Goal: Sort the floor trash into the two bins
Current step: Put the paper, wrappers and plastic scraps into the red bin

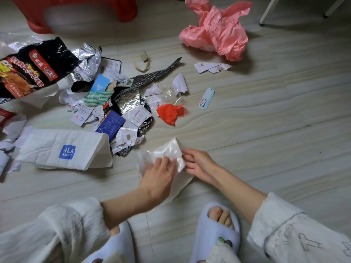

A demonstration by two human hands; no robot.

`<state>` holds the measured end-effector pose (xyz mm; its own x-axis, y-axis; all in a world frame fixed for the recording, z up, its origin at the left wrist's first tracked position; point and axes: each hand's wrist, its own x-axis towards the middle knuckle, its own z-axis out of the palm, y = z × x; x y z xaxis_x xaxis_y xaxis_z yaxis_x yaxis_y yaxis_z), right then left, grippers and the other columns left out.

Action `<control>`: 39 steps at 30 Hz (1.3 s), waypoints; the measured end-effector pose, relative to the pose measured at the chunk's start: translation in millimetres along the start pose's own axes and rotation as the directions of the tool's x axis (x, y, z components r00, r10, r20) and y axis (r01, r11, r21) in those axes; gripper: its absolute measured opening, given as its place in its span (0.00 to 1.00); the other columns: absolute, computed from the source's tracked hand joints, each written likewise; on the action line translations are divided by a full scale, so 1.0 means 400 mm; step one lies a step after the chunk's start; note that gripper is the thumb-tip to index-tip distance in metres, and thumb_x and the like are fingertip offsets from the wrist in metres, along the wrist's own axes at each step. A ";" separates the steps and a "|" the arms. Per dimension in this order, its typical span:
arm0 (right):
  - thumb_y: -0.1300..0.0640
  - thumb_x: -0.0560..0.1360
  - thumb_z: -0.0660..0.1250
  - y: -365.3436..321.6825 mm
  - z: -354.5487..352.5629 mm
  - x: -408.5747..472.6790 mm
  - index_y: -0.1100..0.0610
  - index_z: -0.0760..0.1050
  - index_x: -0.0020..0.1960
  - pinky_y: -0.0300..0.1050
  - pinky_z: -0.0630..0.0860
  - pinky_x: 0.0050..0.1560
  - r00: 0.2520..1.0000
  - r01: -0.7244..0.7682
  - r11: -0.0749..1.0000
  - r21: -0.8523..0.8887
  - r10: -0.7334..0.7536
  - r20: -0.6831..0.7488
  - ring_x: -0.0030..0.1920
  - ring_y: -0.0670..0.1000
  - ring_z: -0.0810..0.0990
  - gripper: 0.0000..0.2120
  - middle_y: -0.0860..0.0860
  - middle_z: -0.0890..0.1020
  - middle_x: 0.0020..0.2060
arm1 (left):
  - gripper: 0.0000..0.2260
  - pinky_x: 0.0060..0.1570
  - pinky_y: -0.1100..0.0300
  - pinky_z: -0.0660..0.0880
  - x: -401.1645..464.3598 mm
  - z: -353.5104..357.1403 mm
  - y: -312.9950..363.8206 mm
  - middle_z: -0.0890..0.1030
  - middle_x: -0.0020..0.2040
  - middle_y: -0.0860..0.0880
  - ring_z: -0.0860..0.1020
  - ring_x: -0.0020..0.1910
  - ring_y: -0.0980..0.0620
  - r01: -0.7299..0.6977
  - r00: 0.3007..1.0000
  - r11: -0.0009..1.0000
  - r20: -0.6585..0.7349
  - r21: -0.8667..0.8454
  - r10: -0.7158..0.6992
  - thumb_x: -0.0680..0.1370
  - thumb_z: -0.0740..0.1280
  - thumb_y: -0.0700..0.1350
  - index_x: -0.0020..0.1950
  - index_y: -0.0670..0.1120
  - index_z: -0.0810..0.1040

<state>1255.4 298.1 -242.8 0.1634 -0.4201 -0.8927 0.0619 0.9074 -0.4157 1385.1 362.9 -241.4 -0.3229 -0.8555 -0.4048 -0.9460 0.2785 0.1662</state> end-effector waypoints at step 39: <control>0.62 0.71 0.62 -0.163 0.059 0.104 0.55 0.48 0.76 0.52 0.53 0.75 0.773 0.361 -0.250 -0.899 -0.459 0.438 0.76 0.53 0.49 0.38 0.51 0.51 0.76 | 0.24 0.49 0.55 0.72 -0.003 -0.030 -0.263 0.74 0.61 0.49 0.75 0.56 0.45 0.194 0.973 0.896 -0.037 -0.399 -0.227 0.76 0.64 0.52 0.71 0.56 0.61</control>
<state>1281.5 221.9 -248.8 0.5291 -0.7358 -0.4228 -0.8413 -0.3896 -0.3747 1485.5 329.5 -247.6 -0.0987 -0.9121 -0.3979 -0.8987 -0.0900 0.4292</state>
